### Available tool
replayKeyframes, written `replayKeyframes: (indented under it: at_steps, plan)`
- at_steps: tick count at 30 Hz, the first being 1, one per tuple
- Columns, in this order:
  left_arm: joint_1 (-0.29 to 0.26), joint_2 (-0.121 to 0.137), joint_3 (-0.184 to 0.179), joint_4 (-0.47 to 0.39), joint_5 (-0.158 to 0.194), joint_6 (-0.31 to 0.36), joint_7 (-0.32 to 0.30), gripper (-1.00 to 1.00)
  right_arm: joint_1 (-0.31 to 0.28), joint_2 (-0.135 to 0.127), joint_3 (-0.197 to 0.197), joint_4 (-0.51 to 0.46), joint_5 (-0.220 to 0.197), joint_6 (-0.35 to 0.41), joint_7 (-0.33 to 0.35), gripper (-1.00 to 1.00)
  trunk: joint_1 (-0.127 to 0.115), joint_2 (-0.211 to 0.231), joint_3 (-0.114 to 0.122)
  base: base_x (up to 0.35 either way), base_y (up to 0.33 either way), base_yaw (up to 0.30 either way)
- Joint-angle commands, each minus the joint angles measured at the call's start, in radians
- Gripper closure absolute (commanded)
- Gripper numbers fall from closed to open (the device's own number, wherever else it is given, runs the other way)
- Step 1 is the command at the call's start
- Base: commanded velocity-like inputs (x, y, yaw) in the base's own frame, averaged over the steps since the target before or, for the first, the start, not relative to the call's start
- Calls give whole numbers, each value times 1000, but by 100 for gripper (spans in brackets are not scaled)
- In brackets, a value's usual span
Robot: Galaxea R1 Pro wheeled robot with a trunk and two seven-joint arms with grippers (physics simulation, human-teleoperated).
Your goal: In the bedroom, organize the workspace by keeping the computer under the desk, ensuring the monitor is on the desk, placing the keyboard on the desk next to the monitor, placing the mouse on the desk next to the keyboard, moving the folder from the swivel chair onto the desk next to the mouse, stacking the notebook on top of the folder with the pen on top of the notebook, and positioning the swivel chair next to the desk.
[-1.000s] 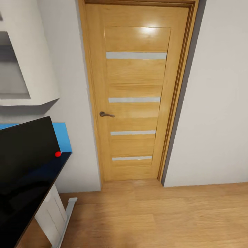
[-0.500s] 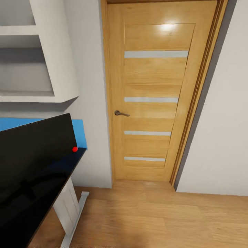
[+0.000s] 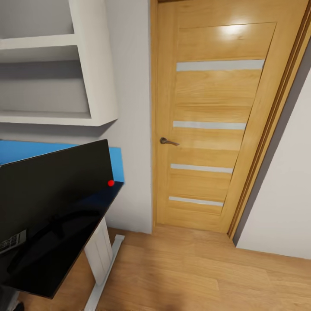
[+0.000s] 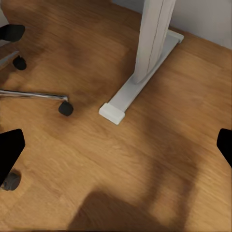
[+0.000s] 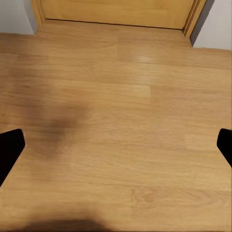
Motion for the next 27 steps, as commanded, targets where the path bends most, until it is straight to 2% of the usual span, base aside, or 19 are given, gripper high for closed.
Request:
replayKeyframes:
  at_steps: [1,6,27]
  plan:
    - [1,0,5,-2,6,0,-10,-100,-1,4,-7,3,10,-2,-5,-100,0,-1,-1,0,0,239]
    - [1,2,5,-2,7,0,-10,-100,-1,17,-8,10,10,-2,-5,-100,0,-1,-4,0,0,240]
    - [1,3,5,-2,7,0,-9,-100,-1,19,-8,11,10,-2,-5,-100,0,-1,-18,0,0,249]
